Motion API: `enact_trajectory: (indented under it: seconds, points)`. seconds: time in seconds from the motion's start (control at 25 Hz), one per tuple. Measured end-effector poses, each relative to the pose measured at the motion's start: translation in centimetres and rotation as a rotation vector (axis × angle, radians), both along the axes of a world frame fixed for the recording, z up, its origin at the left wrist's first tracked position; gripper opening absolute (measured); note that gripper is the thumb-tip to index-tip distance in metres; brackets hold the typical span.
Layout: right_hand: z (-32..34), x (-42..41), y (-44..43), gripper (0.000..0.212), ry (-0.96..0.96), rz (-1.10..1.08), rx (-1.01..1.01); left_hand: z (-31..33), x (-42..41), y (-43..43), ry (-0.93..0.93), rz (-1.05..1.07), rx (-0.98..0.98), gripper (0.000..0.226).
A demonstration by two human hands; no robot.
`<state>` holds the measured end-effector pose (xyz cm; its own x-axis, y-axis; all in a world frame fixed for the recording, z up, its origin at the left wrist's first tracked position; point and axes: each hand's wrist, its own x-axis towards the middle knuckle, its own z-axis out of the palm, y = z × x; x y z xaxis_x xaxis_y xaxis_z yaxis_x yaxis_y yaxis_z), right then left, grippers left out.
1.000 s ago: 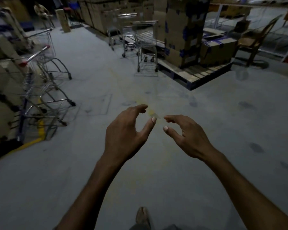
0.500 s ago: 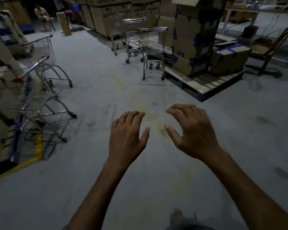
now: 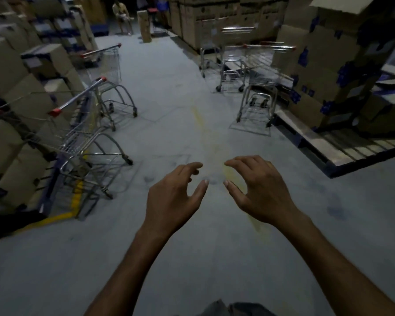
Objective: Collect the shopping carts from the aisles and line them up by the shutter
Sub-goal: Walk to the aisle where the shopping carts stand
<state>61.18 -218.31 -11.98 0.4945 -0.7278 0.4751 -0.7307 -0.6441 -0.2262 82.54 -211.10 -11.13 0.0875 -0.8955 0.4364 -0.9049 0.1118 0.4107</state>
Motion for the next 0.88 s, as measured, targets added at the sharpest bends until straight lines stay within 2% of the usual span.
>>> enact_trajectory:
  seconds: [0.24, 0.4, 0.52, 0.64, 0.76, 0.88]
  points:
    - [-1.8, 9.9, -11.9, 0.030, -0.219, 0.207, 0.335, 1.6, 8.7, -7.9, 0.118, 0.055, -0.030, 0.031]
    - [-2.0, 18.3, -18.2, 0.031, -0.249, 0.294, 0.385, 0.6, 17.3, -13.5, 0.111, 0.123, -0.033, 0.026]
    - [-0.7, 25.0, -22.3, 0.026, -0.353, 0.365, 0.456, 0.0, 24.4, -17.9, 0.141, 0.194, 0.006, 0.023]
    - [1.9, 31.6, -25.7, 0.020, -0.493, 0.446, 0.576, -0.6, 31.9, -22.4, 0.211, 0.279, 0.105, 0.022]
    - [4.7, 36.6, -28.4, 0.023, -0.660, 0.560, 0.732, -1.4, 37.7, -26.7, 0.297, 0.297, 0.158, 0.025]
    - [5.5, 41.2, -32.6, 0.021, -0.648, 0.562, 0.714, -2.0, 42.3, -31.3, 0.394, 0.269, 0.145, 0.029]
